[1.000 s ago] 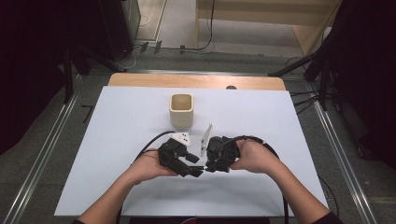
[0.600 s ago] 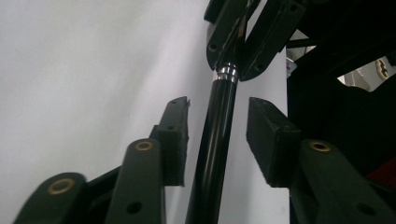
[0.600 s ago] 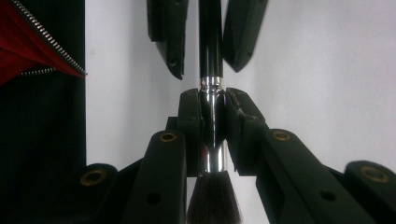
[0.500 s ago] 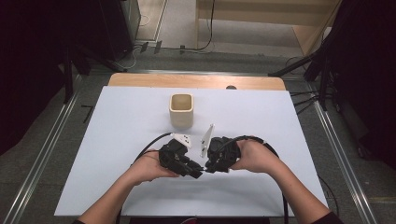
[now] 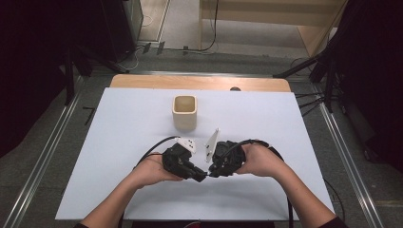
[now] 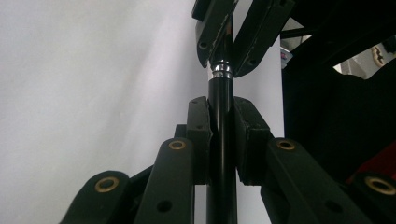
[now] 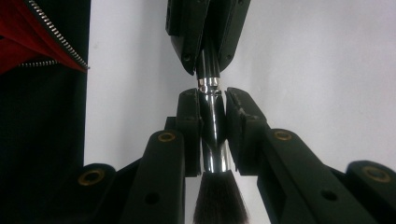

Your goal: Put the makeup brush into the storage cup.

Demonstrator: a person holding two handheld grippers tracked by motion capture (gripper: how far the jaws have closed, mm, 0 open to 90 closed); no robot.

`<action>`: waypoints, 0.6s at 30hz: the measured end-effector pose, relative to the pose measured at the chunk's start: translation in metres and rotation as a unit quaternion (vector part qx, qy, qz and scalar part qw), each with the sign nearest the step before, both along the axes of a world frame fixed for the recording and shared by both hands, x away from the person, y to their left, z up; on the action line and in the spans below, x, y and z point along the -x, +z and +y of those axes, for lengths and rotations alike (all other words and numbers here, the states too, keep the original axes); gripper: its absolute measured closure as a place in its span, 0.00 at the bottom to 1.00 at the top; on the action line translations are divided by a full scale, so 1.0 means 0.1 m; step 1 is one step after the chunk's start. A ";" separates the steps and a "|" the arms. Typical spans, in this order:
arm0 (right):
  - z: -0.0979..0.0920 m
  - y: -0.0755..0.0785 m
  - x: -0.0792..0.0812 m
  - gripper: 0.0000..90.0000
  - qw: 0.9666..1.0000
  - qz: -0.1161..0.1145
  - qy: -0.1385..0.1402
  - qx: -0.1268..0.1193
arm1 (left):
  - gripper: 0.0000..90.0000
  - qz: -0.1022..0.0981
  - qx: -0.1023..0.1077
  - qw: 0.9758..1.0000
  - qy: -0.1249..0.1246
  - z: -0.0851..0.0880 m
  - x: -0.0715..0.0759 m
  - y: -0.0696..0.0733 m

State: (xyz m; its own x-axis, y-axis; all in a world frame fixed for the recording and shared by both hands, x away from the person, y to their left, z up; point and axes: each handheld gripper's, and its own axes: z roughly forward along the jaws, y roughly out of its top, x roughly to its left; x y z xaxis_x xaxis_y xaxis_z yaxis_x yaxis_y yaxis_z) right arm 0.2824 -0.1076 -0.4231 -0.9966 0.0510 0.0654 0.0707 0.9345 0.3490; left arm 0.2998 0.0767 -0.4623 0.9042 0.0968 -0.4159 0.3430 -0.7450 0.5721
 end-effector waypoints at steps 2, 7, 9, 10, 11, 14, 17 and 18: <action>0.00 0.00 0.00 0.86 1.000 0.004 -0.001 -0.002 | 0.88 0.004 0.000 1.000 0.002 0.00 -0.01 0.00; 0.00 -0.01 0.01 0.86 1.000 0.008 -0.002 -0.002 | 0.88 0.008 -0.002 1.000 -0.005 0.01 0.00 0.00; 0.01 -0.01 0.02 0.86 1.000 0.011 -0.001 -0.001 | 0.88 0.009 -0.002 1.000 -0.004 0.01 0.00 0.00; 0.00 -0.01 0.02 0.86 1.000 0.011 -0.001 -0.001 | 0.88 0.009 -0.002 1.000 -0.005 0.01 0.00 0.00; 0.00 -0.01 0.02 0.86 1.000 0.012 -0.002 -0.001 | 0.88 0.010 -0.002 1.000 -0.003 0.01 0.00 0.00; 0.00 -0.02 0.00 0.85 1.000 0.004 -0.002 -0.008 | 0.88 0.010 -0.002 1.000 -0.002 0.00 0.00 0.00; -0.02 -0.01 0.01 0.64 1.000 0.012 -0.013 -0.005 | 0.88 0.010 -0.005 1.000 0.001 0.00 0.00 0.00; -0.02 -0.01 0.00 0.57 1.000 0.000 -0.017 -0.013 | 0.88 0.011 -0.004 1.000 0.003 0.01 0.00 -0.01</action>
